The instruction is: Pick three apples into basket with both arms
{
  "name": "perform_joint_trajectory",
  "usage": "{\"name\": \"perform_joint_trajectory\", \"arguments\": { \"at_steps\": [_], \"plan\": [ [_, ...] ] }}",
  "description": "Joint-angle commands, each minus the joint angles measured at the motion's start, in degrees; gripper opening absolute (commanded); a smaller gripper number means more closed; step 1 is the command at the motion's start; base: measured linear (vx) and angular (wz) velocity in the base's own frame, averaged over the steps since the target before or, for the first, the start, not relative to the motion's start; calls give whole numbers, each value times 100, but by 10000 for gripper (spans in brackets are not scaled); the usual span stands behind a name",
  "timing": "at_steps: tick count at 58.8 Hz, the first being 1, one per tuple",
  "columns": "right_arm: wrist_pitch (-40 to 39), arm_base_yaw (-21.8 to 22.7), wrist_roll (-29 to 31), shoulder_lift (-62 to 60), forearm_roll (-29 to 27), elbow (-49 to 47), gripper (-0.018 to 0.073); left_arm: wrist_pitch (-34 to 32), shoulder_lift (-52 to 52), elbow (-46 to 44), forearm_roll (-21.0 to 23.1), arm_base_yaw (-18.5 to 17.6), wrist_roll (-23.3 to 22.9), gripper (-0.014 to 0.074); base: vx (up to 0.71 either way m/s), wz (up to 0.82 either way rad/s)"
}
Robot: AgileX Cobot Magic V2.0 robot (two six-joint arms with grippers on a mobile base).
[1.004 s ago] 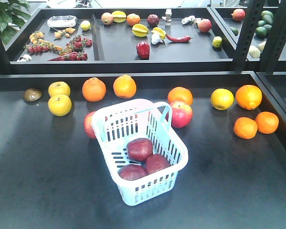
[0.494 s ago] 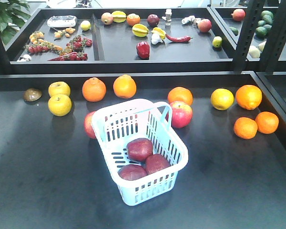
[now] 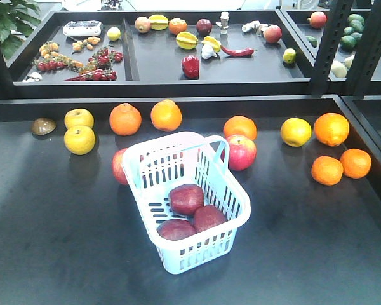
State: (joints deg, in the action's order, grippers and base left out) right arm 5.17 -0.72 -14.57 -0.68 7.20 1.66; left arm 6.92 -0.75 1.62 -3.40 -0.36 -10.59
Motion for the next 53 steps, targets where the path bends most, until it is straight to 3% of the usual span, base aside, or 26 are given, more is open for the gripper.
{"name": "perform_joint_trajectory", "arguments": {
  "at_steps": [1,53],
  "plan": [
    [-419,25,45,-65,61,72,-5,-405,-71,-147,12,1,-47,-6,0,0],
    [-424,25,45,-65,61,72,-5,-405,-71,-147,12,-46,-47,-6,0,0]
  ]
}}
